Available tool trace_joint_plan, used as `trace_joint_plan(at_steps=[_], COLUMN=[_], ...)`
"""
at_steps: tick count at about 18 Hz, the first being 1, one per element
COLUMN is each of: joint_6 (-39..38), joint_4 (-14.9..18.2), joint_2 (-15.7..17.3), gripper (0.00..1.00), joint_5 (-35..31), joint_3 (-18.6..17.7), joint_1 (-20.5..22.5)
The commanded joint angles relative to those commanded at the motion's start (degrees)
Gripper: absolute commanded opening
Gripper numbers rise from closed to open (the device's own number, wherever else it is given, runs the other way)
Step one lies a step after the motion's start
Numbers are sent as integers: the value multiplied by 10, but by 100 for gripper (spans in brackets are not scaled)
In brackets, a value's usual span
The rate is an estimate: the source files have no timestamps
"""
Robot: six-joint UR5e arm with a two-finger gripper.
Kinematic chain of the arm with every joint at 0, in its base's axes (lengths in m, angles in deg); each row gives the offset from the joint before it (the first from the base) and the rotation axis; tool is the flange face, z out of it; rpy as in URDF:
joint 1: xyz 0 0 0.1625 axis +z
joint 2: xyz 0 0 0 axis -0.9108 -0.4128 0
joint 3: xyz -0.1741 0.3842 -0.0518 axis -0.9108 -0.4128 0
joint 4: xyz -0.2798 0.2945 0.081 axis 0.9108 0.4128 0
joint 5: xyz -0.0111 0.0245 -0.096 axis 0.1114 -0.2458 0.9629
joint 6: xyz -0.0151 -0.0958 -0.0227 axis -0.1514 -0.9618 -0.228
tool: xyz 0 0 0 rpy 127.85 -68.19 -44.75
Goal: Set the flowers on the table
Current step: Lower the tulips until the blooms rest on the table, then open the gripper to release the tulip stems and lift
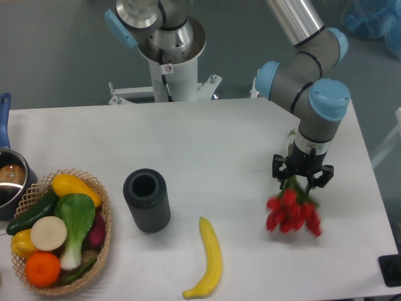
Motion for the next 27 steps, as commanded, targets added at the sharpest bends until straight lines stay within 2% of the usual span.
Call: trace_joint_plan(at_steps=[5,8,13,17,21,24,27], joint_6=[0,15,21,109,150,220,230], joint_4=[0,-2,-3,2,4,5,5], joint_2=[2,19,32,54,62,76,86], gripper=[100,100,100,100,100,100,100], joint_5=[1,4,4,2,12,25,25], joint_3=[1,3,46,47,47,36,24], joint_1=[0,-2,-16,-18,-14,-9,-2])
